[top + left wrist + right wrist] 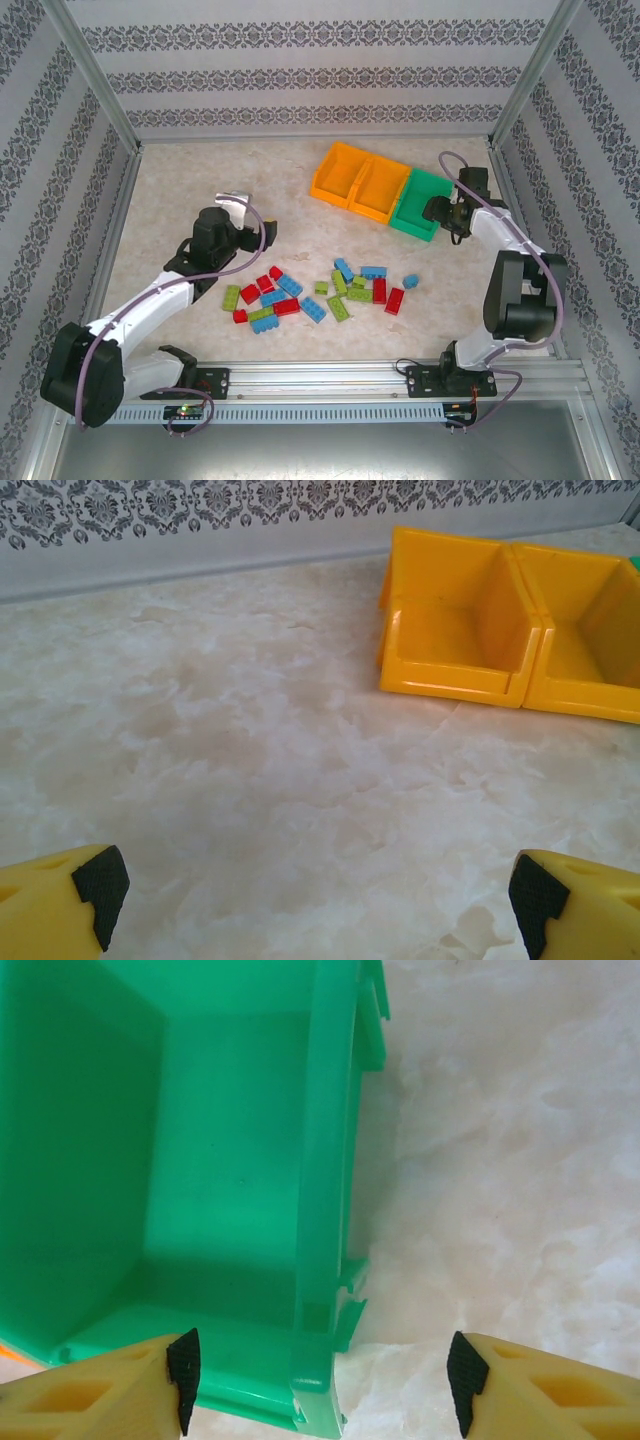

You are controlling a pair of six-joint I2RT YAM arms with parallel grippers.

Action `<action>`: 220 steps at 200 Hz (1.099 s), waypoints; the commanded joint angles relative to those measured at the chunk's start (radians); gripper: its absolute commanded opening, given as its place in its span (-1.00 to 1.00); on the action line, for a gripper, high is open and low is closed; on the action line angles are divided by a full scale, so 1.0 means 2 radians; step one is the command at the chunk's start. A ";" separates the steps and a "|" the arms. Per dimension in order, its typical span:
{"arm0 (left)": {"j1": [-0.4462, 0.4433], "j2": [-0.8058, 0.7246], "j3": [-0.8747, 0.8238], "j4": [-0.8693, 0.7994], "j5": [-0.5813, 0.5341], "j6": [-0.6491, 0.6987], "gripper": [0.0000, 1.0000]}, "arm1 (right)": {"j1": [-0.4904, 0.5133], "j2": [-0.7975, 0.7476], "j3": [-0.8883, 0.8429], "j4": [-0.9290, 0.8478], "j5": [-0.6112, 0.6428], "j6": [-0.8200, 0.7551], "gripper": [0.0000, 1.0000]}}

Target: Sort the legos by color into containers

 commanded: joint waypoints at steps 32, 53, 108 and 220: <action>-0.005 -0.028 -0.027 -0.003 -0.015 0.008 0.99 | 0.004 0.048 0.045 -0.033 0.003 -0.016 0.21; -0.006 -0.032 -0.031 -0.006 -0.025 0.005 0.99 | 0.017 0.063 0.058 -0.040 0.021 -0.035 0.10; -0.006 -0.035 -0.033 -0.012 -0.040 -0.013 0.99 | 0.046 0.089 0.081 -0.043 0.036 -0.054 -0.44; -0.005 -0.046 -0.043 -0.019 -0.042 -0.024 0.99 | 0.121 0.076 0.077 -0.025 0.016 -0.140 -0.69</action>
